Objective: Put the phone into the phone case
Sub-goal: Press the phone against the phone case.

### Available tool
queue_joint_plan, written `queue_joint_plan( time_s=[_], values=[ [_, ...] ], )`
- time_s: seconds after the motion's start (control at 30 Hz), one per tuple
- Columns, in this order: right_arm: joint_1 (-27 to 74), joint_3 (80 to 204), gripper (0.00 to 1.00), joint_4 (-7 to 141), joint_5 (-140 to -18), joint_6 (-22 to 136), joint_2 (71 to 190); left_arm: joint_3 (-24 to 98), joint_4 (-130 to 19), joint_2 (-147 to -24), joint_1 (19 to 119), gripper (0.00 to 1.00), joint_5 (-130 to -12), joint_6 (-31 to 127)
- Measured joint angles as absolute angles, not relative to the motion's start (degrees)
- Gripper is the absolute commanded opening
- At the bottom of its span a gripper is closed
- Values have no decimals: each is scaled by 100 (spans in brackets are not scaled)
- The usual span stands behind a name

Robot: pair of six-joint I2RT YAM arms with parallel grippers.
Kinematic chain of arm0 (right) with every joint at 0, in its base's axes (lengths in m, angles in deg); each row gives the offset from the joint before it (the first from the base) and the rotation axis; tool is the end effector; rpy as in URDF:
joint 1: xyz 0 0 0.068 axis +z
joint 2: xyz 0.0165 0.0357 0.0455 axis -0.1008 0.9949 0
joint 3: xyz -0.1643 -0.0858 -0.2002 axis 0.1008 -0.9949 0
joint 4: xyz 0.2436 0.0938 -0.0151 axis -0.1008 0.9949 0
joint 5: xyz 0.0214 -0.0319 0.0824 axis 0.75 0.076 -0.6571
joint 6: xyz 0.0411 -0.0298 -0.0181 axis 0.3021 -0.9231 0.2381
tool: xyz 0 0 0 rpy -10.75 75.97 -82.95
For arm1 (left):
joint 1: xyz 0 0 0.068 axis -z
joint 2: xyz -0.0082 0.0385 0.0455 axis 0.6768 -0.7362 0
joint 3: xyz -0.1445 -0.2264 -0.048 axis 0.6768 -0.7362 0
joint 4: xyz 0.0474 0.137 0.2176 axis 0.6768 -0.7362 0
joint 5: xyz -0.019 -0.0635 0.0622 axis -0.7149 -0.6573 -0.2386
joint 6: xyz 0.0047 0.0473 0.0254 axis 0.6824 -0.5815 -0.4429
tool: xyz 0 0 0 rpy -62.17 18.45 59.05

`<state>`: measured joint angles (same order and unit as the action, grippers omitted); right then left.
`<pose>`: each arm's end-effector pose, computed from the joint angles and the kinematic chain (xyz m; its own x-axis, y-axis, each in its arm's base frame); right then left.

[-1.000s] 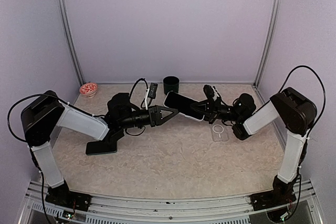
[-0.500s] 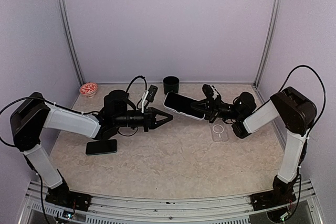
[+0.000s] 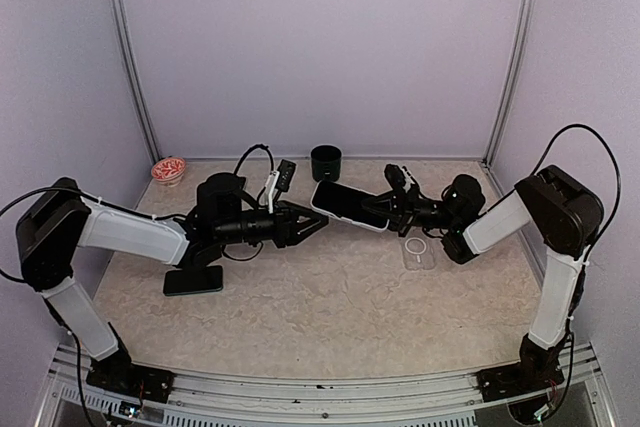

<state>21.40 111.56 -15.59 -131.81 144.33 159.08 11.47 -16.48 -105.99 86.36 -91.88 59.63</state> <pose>0.3025 0.1900 0.1929 -0.9818 0.0526 -0.1823 -0.1880 -0.1378 0.9725 0.2455 -0.2591 0.2187 -0.4631 -0.0397 -0.8854 0.8371 0.3085 -0.4517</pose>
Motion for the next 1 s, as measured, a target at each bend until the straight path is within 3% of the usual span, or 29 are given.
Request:
queue_joint_plan(
  time_s=[1.0],
  values=[
    [2186,11141,2,-1382,-13022,14229,15892,1322,-1430,-10986,8921,35,-8441,6418]
  ],
)
